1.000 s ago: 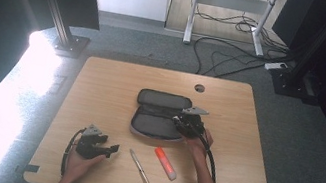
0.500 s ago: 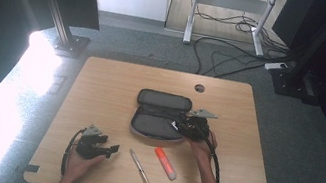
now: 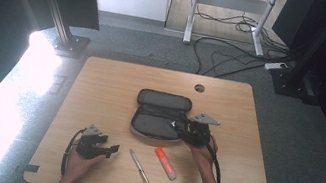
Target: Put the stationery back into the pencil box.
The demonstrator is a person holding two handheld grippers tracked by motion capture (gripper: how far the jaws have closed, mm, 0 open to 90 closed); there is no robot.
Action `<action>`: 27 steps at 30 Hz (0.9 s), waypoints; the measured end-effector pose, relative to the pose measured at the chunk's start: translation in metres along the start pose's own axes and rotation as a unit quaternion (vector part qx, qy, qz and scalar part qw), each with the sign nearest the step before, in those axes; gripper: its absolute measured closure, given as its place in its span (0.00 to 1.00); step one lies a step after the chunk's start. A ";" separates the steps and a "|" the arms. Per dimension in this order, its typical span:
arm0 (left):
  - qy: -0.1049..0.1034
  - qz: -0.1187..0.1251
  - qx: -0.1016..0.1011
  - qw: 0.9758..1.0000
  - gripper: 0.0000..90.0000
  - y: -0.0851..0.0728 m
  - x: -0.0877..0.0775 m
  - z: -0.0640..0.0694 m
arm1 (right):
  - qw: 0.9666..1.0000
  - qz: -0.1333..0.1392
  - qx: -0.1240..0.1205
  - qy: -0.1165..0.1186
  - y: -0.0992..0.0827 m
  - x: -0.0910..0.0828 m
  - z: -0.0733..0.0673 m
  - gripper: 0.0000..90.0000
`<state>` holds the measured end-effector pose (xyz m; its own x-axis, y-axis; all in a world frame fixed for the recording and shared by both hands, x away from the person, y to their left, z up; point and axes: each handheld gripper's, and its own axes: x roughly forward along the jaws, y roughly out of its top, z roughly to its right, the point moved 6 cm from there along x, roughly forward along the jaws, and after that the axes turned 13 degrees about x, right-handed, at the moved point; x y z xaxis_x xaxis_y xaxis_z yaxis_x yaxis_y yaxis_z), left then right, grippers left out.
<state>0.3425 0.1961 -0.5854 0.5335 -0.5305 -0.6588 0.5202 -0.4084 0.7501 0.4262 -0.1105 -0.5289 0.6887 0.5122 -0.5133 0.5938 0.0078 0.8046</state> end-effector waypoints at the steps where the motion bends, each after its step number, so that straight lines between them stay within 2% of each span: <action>1: 0.000 0.000 0.000 1.000 0.34 0.000 0.000 0.000 | 1.000 0.001 0.000 0.000 -0.001 0.000 0.000 0.51; 5: -0.001 0.000 0.000 1.000 0.34 0.000 0.000 0.000 | 1.000 -0.004 0.001 0.002 -0.004 -0.003 0.000 0.50; 16: -0.001 0.000 -0.001 1.000 0.34 0.000 0.000 0.000 | 1.000 0.012 0.001 0.001 -0.015 -0.022 0.000 0.50; 27: -0.001 0.001 -0.001 1.000 0.35 0.000 0.000 0.000 | 1.000 0.012 0.006 0.010 -0.031 -0.034 -0.004 0.50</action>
<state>0.3427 0.1961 -0.5855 0.5340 -0.5324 -0.6568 0.5203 -0.4054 0.7516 0.3830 -0.1249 -0.5356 0.6939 0.5297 -0.4878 0.5826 -0.0148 0.8126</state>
